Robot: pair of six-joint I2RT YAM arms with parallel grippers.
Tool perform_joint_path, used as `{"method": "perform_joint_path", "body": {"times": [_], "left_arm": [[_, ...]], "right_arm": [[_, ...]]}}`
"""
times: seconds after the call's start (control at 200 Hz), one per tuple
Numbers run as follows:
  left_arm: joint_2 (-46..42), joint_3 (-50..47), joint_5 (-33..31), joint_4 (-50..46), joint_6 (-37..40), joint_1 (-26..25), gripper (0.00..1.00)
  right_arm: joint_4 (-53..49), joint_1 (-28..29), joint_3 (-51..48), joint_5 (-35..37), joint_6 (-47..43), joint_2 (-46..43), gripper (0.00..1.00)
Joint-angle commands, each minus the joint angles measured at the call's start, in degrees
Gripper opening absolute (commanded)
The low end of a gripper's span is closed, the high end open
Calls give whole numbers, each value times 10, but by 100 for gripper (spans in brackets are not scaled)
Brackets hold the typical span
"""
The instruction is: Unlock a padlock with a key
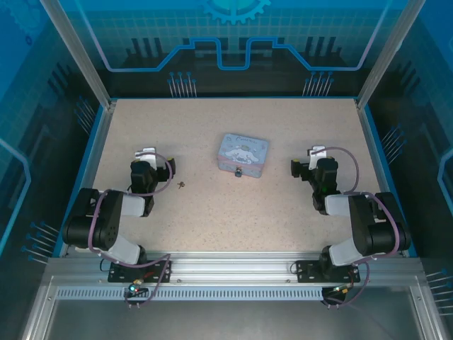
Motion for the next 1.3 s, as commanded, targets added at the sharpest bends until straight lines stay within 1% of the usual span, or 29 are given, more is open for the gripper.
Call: {"method": "perform_joint_path", "body": {"times": [0.0, 0.96, 0.995, 1.015, 1.04, 1.065, 1.085, 1.095, 1.116, 1.126, 1.131, 1.136, 1.146, 1.166, 1.206, 1.211, 1.231, 1.296], "left_arm": [[7, 13, -8, 18, -8, -4, 99], [6, 16, 10, 12, -14, 4, 99], [6, 14, 10, 14, -13, 4, 99], [6, 14, 12, 16, -13, 4, 99], [6, 14, 16, 17, -10, 4, 99], [3, 14, 19, 14, -7, 3, 99], [-3, 15, 20, 7, -5, 1, 99], [-6, 16, 20, 3, -5, 1, 99], [-14, 19, 16, -9, -3, -1, 99], [-20, 21, 14, -17, -3, -1, 99], [-23, 23, 13, -21, -3, -2, 99], [-25, 24, 13, -26, -3, -2, 99], [-31, 27, 11, -38, -3, -3, 99], [-43, 33, 8, -61, -4, -3, 99], [-63, 48, -7, -104, -8, -3, 99], [-65, 51, -8, -110, -9, -3, 99], [-71, 58, -13, -127, -11, -3, 99], [-95, 76, -17, -173, -9, -4, 99]], "right_arm": [[16, 8, 14, 7, 7, 7, 100], [12, 3, 14, -4, 9, 6, 100], [16, 4, 13, -2, 8, 6, 100], [19, 7, 13, 12, 9, 5, 100], [-6, 13, 18, 42, 15, -7, 100], [-10, 13, 19, 25, 7, -18, 100], [-14, 16, 19, 35, 2, -25, 100], [-38, 23, 25, 56, 3, -36, 100], [-71, 29, 36, 72, 6, -48, 100], [-110, 32, 47, 86, 11, -61, 100], [-110, 32, 47, 86, 11, -61, 100], [-136, 33, 60, 89, 14, -68, 100], [-148, 32, 64, 90, 17, -72, 100], [-210, 30, 91, 92, 33, -90, 100], [-275, 27, 126, 96, 59, -106, 100], [-303, 27, 137, 96, 67, -110, 100], [-340, 26, 157, 94, 75, -115, 100], [-404, 26, 199, 95, 99, -127, 100]]}}
